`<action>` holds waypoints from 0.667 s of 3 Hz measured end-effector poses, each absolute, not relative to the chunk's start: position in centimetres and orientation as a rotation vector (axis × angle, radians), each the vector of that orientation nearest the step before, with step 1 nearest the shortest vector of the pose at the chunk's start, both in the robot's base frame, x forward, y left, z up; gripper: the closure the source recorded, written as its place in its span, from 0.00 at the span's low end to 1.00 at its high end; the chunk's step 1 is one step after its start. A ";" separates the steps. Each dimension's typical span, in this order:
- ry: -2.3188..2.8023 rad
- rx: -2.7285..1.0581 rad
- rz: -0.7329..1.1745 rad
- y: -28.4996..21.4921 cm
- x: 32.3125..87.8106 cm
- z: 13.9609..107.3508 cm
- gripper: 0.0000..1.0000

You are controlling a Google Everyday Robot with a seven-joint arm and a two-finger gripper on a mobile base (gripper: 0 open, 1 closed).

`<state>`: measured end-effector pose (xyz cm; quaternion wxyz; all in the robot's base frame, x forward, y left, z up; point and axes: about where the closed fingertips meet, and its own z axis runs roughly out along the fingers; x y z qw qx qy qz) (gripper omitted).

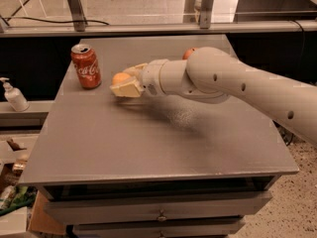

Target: Move orange near coke can

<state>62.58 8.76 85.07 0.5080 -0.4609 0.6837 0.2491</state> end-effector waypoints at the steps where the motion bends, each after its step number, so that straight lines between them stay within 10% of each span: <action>1: 1.617 -1.116 0.630 10.9 63.0 85.6 1.00; 2: 1.599 -1.125 0.657 12.9 63.1 85.7 1.00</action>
Offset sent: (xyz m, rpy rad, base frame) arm 0.0078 0.0613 0.0061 0.0601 -0.0056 0.0719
